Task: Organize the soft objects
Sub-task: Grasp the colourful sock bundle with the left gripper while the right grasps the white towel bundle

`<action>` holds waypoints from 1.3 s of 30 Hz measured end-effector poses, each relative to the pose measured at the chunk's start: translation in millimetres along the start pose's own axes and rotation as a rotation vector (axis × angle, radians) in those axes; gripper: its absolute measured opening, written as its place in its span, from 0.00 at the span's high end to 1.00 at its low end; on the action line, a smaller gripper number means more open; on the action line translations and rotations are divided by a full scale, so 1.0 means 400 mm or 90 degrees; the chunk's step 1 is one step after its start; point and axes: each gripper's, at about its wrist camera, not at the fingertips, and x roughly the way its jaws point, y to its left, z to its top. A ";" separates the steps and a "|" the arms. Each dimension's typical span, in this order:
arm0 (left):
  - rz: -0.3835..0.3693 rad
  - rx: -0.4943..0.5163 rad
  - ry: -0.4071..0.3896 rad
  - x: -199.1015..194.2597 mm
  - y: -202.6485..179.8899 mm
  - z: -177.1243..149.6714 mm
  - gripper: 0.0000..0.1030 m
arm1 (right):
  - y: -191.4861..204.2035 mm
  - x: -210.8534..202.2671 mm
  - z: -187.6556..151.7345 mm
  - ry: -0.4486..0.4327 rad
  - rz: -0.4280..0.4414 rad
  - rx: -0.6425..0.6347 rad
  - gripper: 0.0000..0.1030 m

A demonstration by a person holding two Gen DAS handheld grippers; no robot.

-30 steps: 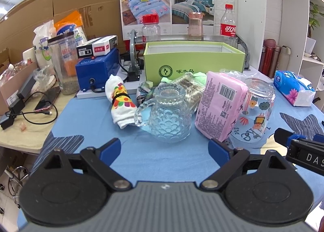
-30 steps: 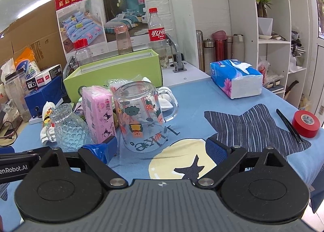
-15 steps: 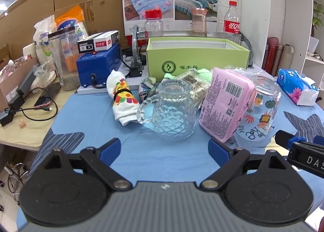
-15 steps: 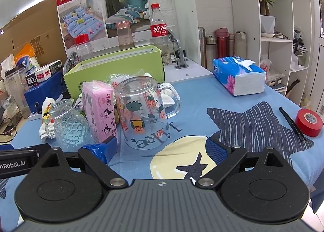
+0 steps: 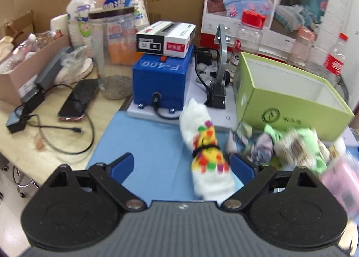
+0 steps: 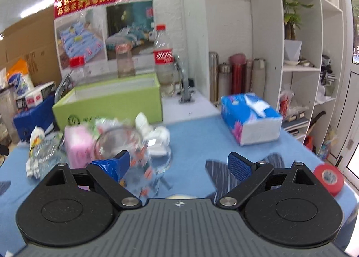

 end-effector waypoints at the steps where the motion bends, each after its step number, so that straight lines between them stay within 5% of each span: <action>1: -0.002 0.006 0.010 0.033 -0.018 0.019 0.10 | -0.010 0.006 0.004 -0.004 -0.003 0.005 0.21; 8: 0.050 0.027 0.109 0.225 -0.041 0.015 0.10 | -0.081 0.059 -0.001 0.038 -0.009 0.039 0.21; 13: 0.031 0.007 0.106 0.211 0.028 -0.036 0.10 | -0.093 0.074 0.002 0.075 0.083 0.052 0.21; 16: 0.042 -0.012 0.105 0.198 0.052 -0.046 0.10 | -0.093 0.108 0.015 0.088 0.090 0.051 0.21; 18: 0.042 -0.012 0.106 0.200 0.050 -0.047 0.10 | -0.108 0.160 0.054 0.102 0.079 0.083 0.21; 21: 0.047 -0.004 0.106 0.210 0.036 -0.047 0.10 | -0.106 0.268 0.145 0.143 0.158 0.108 0.21; 25: 0.052 0.006 0.104 0.221 0.020 -0.043 0.10 | 0.029 0.393 0.235 0.238 0.228 -0.029 0.21; 29: 0.052 0.003 0.105 0.227 0.019 -0.037 0.10 | 0.181 0.475 0.233 0.342 0.267 -0.161 0.21; 34: 0.049 0.006 0.107 0.230 0.020 -0.033 0.10 | 0.244 0.597 0.159 0.430 0.170 -0.289 0.21; 39: 0.043 0.010 0.102 0.231 0.022 -0.034 0.10 | 0.133 0.627 0.156 0.425 0.025 -0.312 0.21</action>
